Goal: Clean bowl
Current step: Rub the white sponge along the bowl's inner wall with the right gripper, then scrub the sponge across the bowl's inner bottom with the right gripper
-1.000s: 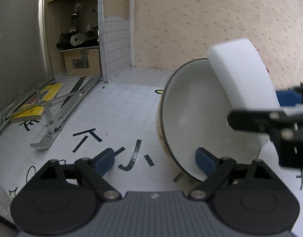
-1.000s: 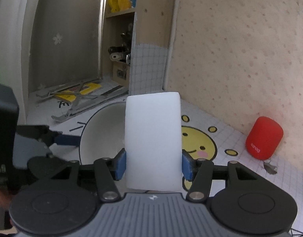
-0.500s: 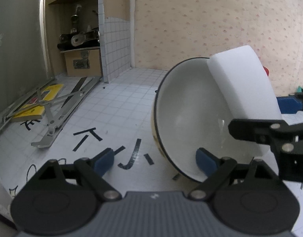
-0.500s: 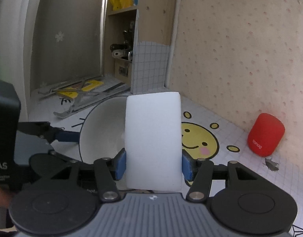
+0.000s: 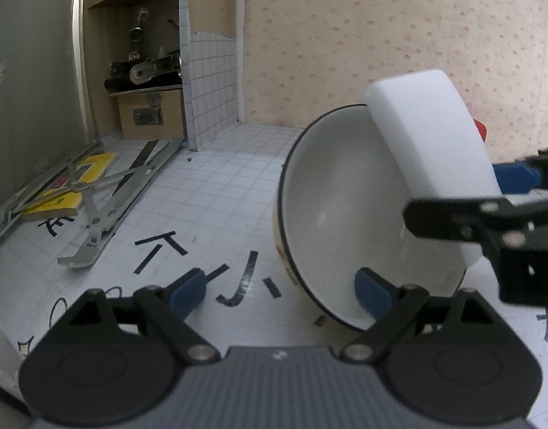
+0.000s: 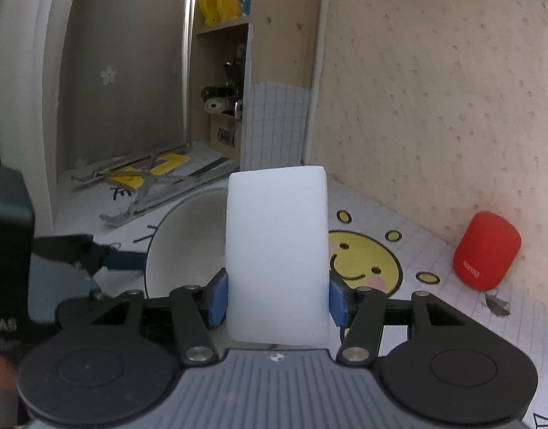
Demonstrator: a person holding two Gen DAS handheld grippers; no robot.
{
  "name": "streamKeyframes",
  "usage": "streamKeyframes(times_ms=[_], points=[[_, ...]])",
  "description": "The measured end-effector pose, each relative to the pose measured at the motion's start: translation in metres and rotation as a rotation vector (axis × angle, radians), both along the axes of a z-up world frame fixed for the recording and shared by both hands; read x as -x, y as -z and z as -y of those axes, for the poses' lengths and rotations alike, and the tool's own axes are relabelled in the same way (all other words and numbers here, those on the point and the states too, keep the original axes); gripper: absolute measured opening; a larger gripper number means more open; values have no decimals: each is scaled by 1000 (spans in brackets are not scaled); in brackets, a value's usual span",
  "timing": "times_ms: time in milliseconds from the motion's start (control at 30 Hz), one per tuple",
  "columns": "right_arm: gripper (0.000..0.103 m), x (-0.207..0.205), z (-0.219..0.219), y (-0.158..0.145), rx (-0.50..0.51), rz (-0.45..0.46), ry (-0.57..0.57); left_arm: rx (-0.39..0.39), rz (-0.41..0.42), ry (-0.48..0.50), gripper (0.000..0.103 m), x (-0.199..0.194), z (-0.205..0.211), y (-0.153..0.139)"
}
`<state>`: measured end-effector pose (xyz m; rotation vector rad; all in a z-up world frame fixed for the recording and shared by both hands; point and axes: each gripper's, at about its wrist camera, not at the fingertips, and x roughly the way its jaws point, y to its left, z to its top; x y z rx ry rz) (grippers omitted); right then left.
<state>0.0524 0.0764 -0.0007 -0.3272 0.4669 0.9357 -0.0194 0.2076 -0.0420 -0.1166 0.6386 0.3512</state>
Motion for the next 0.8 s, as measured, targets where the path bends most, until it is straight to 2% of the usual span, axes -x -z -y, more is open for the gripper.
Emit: streamKeyframes(times_ms=[267,400,800], points=[[54,1,6,5,10,-10,-4,-24,10,-27,92,3,-8,-5],[54,2,8,7,15,-13,-6,22,3,-25,92,2,-12,-4],[54,0,-9,-10,-4,18,-16,-4,-6,-21,94,4,-5,-1]])
